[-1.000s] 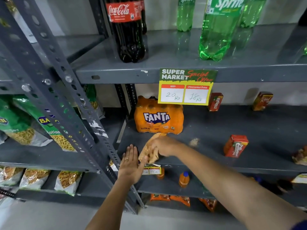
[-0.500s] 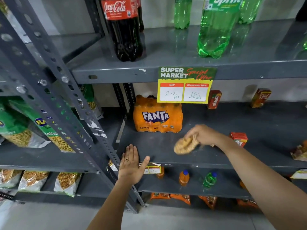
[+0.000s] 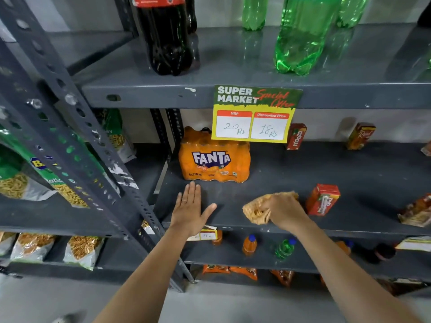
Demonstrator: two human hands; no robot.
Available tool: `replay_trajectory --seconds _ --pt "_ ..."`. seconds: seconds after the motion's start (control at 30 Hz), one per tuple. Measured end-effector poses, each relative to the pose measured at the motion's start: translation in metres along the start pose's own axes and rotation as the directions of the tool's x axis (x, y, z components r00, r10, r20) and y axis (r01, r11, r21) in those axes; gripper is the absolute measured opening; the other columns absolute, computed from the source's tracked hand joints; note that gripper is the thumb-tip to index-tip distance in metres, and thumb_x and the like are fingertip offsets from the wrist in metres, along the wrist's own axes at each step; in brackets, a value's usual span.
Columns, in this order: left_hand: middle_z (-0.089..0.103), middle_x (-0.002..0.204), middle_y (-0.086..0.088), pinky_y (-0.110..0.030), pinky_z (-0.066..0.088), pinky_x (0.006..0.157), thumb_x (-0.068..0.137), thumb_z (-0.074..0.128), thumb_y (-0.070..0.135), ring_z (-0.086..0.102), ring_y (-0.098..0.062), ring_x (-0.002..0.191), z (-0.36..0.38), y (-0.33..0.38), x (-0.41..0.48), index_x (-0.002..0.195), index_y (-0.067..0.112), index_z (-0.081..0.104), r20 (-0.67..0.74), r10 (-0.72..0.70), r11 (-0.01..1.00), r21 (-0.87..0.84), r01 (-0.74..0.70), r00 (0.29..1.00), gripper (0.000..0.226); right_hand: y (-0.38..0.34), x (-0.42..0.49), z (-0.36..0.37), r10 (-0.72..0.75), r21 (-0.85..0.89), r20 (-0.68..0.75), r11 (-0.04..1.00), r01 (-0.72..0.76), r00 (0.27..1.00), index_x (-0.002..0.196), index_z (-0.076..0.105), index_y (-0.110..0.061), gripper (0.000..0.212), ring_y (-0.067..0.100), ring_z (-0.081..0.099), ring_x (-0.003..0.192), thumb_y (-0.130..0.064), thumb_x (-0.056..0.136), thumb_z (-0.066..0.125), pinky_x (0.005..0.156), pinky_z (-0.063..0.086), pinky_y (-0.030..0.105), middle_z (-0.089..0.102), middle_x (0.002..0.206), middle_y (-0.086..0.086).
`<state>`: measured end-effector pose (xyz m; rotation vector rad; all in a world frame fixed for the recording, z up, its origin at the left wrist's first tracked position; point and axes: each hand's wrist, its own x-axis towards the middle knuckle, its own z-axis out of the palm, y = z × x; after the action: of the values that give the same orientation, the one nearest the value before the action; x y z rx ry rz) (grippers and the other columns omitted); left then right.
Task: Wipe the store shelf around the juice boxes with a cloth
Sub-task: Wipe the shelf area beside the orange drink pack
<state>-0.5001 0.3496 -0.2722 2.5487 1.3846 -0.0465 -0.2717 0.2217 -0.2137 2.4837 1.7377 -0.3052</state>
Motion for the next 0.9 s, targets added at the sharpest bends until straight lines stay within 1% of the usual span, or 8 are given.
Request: replay_trajectory --seconds 0.1,0.2,0.27,0.37,0.53,0.67,0.77,0.9 --pt "-0.021 0.158 -0.008 -0.041 -0.004 0.120 0.087 0.008 0.070 -0.022 -0.021 0.145 -0.008 0.018 0.014 0.151 0.013 -0.011 -0.137 0.137 0.991 0.017 -0.135 0.981 0.088 -0.006 -0.035 -0.002 -0.016 0.023 0.091 1.000 0.014 0.996 0.116 0.068 -0.024 0.041 0.028 0.062 0.110 -0.006 0.090 0.043 0.092 0.052 0.036 0.067 0.118 0.007" --pt "-0.006 0.161 -0.015 -0.043 0.001 0.119 0.095 0.023 0.063 -0.016 -0.027 0.147 -0.012 0.028 0.021 0.153 0.014 0.001 -0.278 0.167 0.984 -0.009 -0.177 0.946 0.080 0.006 -0.026 -0.014 0.054 0.142 0.171 0.987 -0.078 0.984 0.077 0.071 -0.026 0.026 0.026 0.069 0.088 -0.015 0.087 0.051 0.073 0.053 0.032 0.072 0.088 0.001" --pt "0.007 0.161 -0.015 -0.044 0.003 0.119 0.098 0.025 0.059 -0.011 -0.028 0.148 -0.012 0.029 0.021 0.153 0.012 0.008 -0.338 0.159 0.985 -0.006 -0.172 0.928 0.074 0.015 -0.010 -0.023 0.114 0.235 0.041 0.964 -0.121 0.993 0.079 0.072 -0.025 0.027 0.029 0.068 0.088 -0.020 0.090 0.048 0.071 0.048 0.032 0.072 0.089 0.003" --pt "0.004 0.162 -0.009 -0.045 0.003 0.120 0.099 0.023 0.054 -0.010 -0.025 0.148 -0.015 0.036 0.022 0.153 0.013 0.012 -0.388 0.199 0.979 0.047 -0.197 0.900 0.069 0.016 0.005 -0.028 0.178 0.259 -0.192 0.958 -0.126 0.965 0.100 0.073 -0.020 0.034 0.036 0.066 0.099 -0.008 0.088 0.043 0.080 0.051 0.038 0.072 0.103 0.012" --pt "-0.012 0.161 -0.007 -0.044 0.002 0.121 0.097 0.013 0.056 -0.015 -0.022 0.147 -0.007 0.045 0.031 0.154 0.016 -0.002 -0.302 0.227 0.972 0.122 -0.199 0.926 0.071 -0.004 -0.007 0.001 0.172 0.060 -0.088 0.984 -0.167 0.981 0.104 0.068 -0.006 0.031 0.031 0.067 0.100 0.000 0.091 0.040 0.077 0.055 0.037 0.070 0.108 0.014" --pt "-0.016 0.160 -0.007 -0.040 0.001 0.120 0.097 0.011 0.058 -0.017 -0.021 0.147 0.012 0.036 0.030 0.153 0.015 -0.003 -0.257 0.234 0.969 0.137 -0.204 0.938 0.072 -0.009 -0.047 0.030 0.123 0.073 -0.063 0.990 -0.118 0.990 0.095 0.069 -0.014 0.033 0.022 0.069 0.085 -0.002 0.088 0.039 0.066 0.052 0.030 0.072 0.096 0.005" --pt "-0.017 0.160 -0.008 -0.038 -0.003 0.119 0.094 0.004 0.060 -0.019 -0.021 0.146 0.026 0.035 0.020 0.153 0.014 -0.001 -0.195 0.257 0.964 0.127 -0.235 0.946 0.075 -0.008 -0.077 0.032 0.107 0.097 0.022 0.989 -0.109 0.994 0.098 0.071 -0.021 0.032 0.022 0.068 0.088 -0.005 0.087 0.045 0.072 0.053 0.032 0.072 0.096 0.002" --pt "-0.015 0.161 -0.004 -0.034 -0.007 0.119 0.094 0.003 0.061 -0.017 -0.016 0.146 0.036 0.033 0.011 0.153 0.014 -0.003 -0.131 0.224 0.974 0.052 -0.219 0.966 0.075 0.004 -0.062 0.003 0.173 0.215 0.042 0.960 -0.178 0.984 0.084 0.068 -0.021 0.019 0.023 0.068 0.082 -0.023 0.090 0.050 0.068 0.052 0.032 0.070 0.089 0.002"
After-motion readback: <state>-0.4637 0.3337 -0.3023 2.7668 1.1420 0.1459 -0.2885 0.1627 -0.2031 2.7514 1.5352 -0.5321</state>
